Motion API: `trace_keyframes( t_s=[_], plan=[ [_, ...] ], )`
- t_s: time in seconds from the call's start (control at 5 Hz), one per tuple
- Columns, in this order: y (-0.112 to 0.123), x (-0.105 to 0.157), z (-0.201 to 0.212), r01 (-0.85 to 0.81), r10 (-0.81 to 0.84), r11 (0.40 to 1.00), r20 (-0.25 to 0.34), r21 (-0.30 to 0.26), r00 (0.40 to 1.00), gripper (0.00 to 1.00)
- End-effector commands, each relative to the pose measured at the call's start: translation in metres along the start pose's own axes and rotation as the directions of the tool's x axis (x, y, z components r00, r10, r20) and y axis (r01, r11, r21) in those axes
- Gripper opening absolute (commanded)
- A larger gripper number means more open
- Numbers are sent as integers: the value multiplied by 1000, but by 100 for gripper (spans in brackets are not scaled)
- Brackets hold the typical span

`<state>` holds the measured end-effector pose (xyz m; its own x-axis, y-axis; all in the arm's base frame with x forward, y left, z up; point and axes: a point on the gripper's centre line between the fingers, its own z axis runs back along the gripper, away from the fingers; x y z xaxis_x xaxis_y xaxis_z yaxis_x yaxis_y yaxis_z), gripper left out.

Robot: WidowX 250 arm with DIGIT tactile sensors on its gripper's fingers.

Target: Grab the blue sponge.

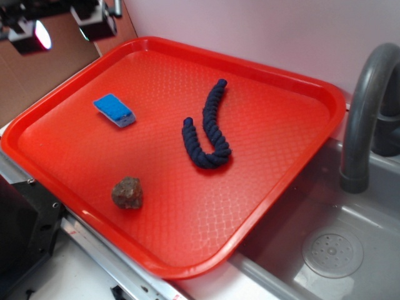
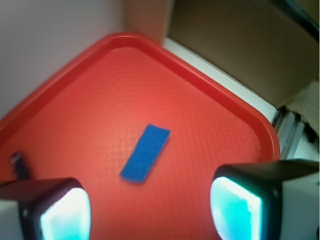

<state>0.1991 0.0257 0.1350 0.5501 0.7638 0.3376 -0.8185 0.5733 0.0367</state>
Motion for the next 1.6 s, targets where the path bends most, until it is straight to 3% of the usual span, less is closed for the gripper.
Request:
trace_keyframes(
  t_s=[0.0, 0.2, 0.6, 0.8, 1.0, 1.2, 1.4],
  plan=[
    [-13, 8, -47, -115, 115, 993, -10, -3, 993, 100],
    [-12, 3, -63, -124, 124, 992, -61, 1, 990, 100],
    [-7, -7, -97, -142, 138, 990, -259, 5, 956, 100],
    [-13, -8, -112, -127, 104, 990, -321, -52, 941, 100],
    [-23, -4, -116, -108, 68, 989, -334, -103, 940, 100],
    [-14, 1, -107, -61, 9, 987, -326, -149, 945, 0],
    [-10, 12, -79, 71, -120, 983, -294, -171, 948, 0]
  ],
)
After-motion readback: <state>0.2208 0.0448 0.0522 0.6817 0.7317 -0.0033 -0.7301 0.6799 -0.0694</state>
